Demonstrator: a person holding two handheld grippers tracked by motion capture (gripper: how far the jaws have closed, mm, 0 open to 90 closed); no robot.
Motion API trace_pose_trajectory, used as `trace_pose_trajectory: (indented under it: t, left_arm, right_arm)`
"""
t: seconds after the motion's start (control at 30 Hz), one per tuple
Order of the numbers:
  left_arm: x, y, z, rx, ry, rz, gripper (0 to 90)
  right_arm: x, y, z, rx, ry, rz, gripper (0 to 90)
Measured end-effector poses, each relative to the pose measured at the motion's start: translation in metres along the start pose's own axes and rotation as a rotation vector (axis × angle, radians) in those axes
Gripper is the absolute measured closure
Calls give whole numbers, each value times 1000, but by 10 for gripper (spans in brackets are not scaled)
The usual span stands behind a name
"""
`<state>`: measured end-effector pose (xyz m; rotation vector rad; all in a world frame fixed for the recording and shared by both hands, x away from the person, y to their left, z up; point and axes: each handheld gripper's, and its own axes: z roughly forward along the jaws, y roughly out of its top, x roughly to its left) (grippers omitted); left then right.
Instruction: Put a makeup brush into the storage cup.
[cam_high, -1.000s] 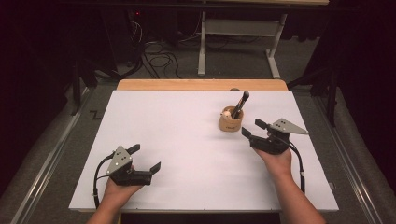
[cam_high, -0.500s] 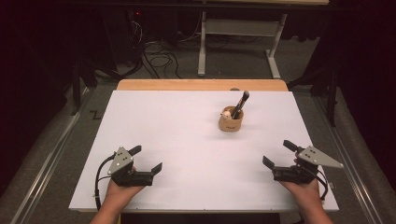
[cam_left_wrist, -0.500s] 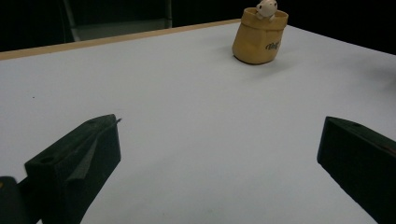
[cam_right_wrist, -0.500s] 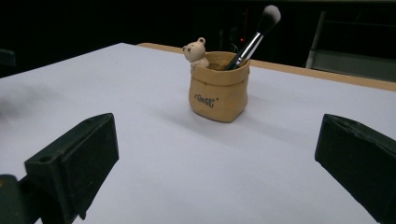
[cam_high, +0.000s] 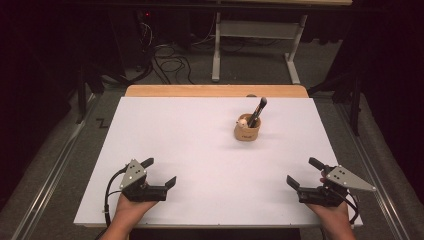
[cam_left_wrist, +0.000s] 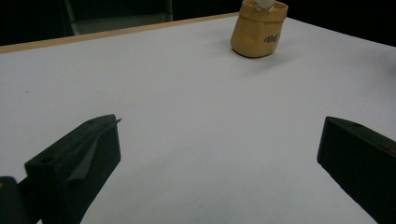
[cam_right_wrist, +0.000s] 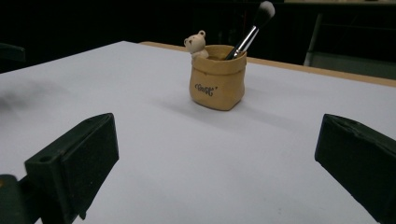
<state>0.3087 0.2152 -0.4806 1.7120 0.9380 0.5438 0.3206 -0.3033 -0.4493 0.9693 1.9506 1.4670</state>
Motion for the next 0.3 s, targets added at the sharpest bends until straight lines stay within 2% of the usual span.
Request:
trace_pose_trajectory:
  t: [0.03,0.3]
  left_arm:
    - [2,0,-1,-1,0,-5,3]
    - [4,2,-5,-22,-3,-15,3]
  right_arm:
    - [0,0,1,4,-2,16,2]
    - [-3,-1,3,-1,-12,45,2]
